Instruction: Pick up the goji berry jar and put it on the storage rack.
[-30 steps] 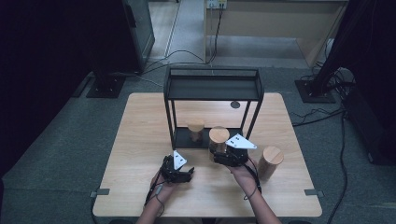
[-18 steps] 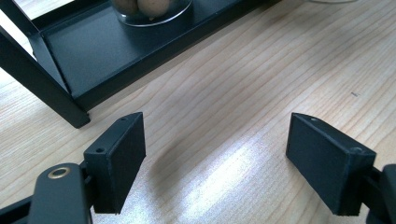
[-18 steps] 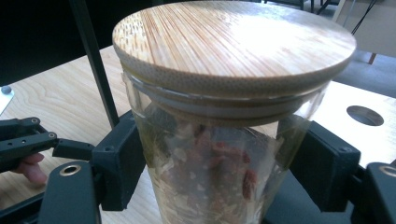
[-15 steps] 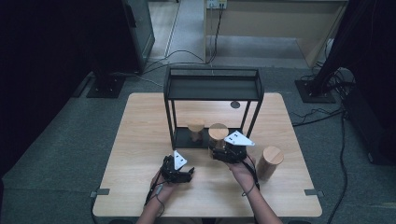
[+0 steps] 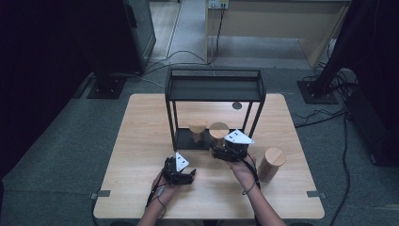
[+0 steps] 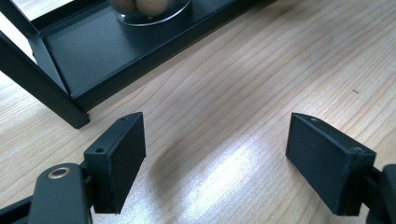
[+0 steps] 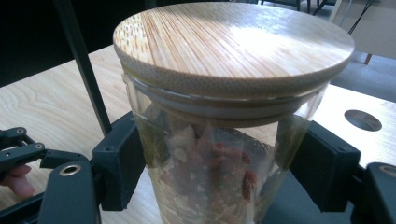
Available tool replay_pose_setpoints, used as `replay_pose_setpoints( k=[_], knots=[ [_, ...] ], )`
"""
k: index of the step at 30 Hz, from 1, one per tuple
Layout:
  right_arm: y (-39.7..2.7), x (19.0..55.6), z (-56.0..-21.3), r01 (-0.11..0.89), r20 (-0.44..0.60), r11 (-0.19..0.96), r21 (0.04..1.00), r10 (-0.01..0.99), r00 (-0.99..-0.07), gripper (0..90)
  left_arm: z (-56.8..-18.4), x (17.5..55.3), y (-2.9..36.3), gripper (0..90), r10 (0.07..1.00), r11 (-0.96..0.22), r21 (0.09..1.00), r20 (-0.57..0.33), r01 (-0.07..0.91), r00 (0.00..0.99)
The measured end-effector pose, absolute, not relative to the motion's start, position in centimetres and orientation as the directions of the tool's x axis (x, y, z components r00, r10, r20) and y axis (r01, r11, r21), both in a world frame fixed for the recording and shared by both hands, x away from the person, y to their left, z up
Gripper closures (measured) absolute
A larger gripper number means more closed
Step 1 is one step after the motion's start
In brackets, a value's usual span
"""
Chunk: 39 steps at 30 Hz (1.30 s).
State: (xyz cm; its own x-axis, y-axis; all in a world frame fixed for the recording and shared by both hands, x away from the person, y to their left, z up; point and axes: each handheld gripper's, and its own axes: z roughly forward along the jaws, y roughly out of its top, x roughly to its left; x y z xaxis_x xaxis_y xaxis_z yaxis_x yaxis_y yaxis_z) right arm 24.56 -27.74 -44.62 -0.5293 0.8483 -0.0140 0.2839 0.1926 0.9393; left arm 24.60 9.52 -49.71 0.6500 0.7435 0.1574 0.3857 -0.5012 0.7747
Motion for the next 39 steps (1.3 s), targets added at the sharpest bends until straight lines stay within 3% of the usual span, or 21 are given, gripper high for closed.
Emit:
replay_pose_setpoints(
  k=[39],
  knots=[
    [-25.4,28.0,-45.0,0.309,-0.006,0.174,0.935,0.880,-0.475,25.0,-49.7,24.5,9.5,19.9,0.737,-0.511,0.771,0.167,0.379,0.655]
  ],
)
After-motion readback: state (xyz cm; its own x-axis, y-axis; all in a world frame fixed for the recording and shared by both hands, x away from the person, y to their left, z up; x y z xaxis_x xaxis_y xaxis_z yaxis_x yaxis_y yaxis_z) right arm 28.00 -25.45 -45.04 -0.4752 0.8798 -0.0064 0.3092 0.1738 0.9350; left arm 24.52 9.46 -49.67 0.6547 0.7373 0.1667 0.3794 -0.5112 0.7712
